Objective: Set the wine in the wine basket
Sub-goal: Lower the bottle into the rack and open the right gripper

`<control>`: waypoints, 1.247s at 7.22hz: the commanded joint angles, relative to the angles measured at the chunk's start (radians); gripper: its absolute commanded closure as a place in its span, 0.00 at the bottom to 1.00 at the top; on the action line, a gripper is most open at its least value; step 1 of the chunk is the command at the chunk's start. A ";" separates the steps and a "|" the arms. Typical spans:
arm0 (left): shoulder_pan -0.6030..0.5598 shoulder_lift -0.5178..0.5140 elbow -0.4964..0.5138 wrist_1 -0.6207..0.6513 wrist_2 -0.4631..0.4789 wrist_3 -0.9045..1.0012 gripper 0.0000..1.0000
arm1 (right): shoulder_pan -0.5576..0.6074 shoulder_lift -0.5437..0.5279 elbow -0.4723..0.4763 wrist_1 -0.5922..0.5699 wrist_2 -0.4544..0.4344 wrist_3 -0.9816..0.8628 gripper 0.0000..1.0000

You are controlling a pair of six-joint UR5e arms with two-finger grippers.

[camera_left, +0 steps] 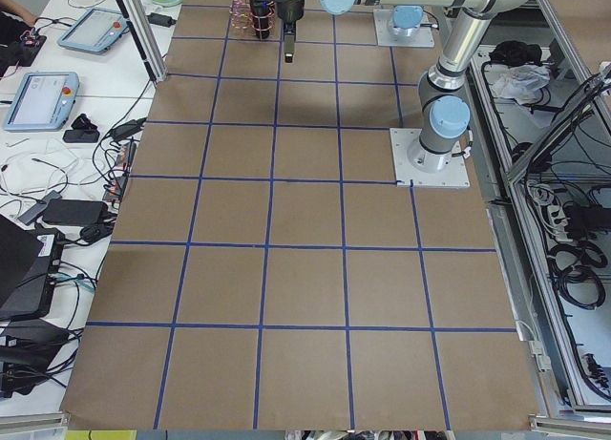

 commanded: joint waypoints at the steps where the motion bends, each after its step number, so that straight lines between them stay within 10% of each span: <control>1: 0.000 0.000 0.000 0.000 -0.001 0.000 0.00 | 0.001 -0.003 0.022 0.002 -0.005 0.002 0.94; 3: 0.000 0.000 0.000 0.000 -0.001 0.000 0.00 | 0.001 -0.005 0.022 0.005 -0.013 0.002 0.68; 5: 0.000 0.000 0.000 0.000 -0.001 0.000 0.00 | -0.001 -0.009 0.022 0.002 -0.017 0.002 0.00; 9: 0.000 0.000 0.000 0.000 -0.001 0.000 0.00 | 0.001 -0.157 0.022 0.113 -0.039 0.004 0.00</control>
